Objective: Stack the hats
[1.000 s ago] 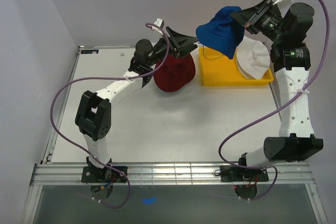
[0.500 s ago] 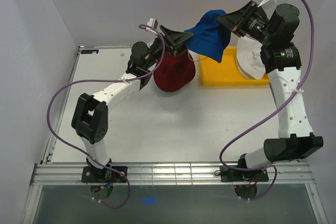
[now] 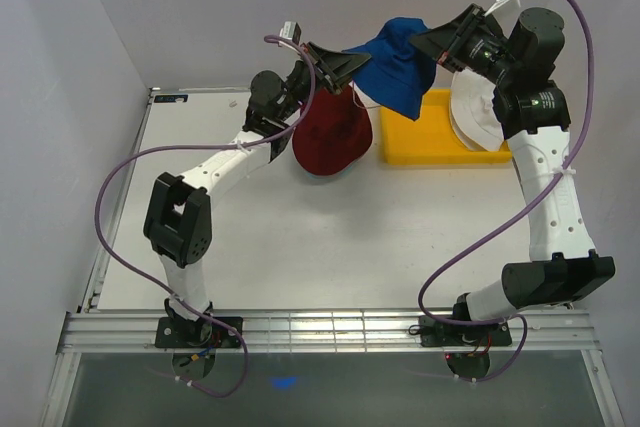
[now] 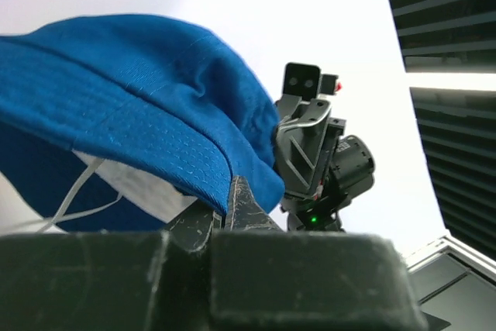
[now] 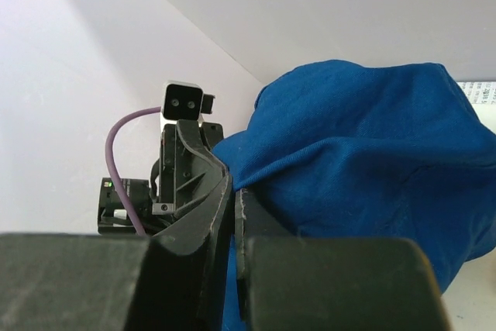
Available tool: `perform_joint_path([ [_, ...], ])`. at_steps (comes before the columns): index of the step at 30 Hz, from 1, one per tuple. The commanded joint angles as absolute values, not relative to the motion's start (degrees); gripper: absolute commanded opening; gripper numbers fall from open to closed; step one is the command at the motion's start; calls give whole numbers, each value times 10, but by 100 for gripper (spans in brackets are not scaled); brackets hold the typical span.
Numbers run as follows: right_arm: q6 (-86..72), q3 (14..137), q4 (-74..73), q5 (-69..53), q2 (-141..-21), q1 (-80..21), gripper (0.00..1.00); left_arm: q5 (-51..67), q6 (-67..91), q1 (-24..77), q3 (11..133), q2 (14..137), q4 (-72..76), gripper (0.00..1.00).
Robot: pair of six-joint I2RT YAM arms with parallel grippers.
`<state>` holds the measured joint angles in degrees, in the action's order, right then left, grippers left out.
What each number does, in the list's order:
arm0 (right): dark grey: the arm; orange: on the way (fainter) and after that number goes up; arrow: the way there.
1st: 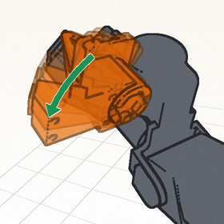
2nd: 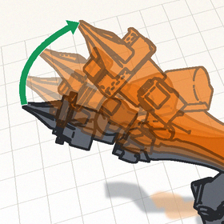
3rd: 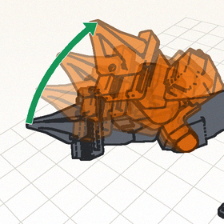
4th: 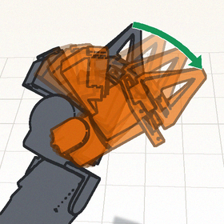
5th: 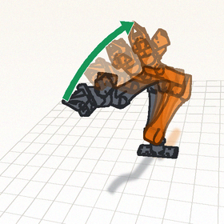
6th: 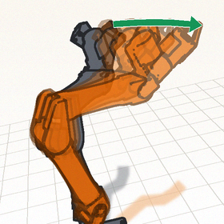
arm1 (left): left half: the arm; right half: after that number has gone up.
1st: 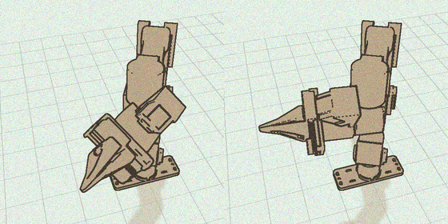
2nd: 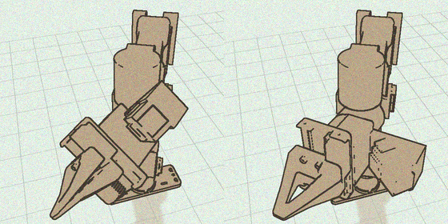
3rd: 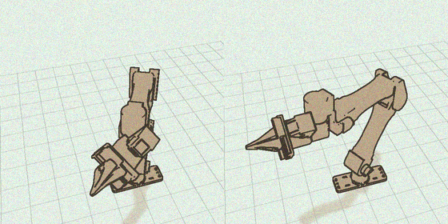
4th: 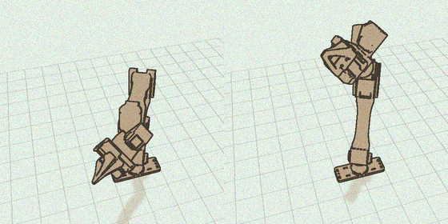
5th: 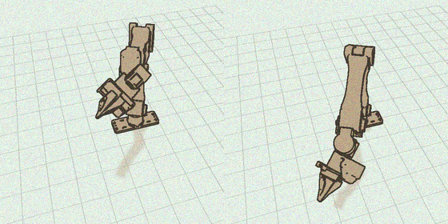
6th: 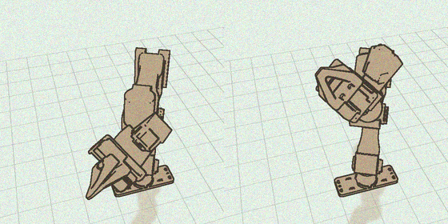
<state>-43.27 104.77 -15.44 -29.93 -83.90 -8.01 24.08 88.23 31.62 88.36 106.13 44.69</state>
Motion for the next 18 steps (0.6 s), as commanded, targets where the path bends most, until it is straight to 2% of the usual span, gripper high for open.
perform_joint_path([
  [1, -416, 1051, -147, -303, -848, -80, 8, 253, 899, 305, 915, 1072, 475, 0],
  [5, -418, 1045, -128, -329, -869, -81, 8, 283, 923, 284, 920, 1098, 512, 0],
  [13, -425, 1043, -58, -358, -925, -88, 8, 384, 994, 244, 999, 1228, 598, 0],
  [18, -413, 1067, -61, -357, -958, -105, 8, 398, 1019, 220, 973, 1250, 644, 0],
])
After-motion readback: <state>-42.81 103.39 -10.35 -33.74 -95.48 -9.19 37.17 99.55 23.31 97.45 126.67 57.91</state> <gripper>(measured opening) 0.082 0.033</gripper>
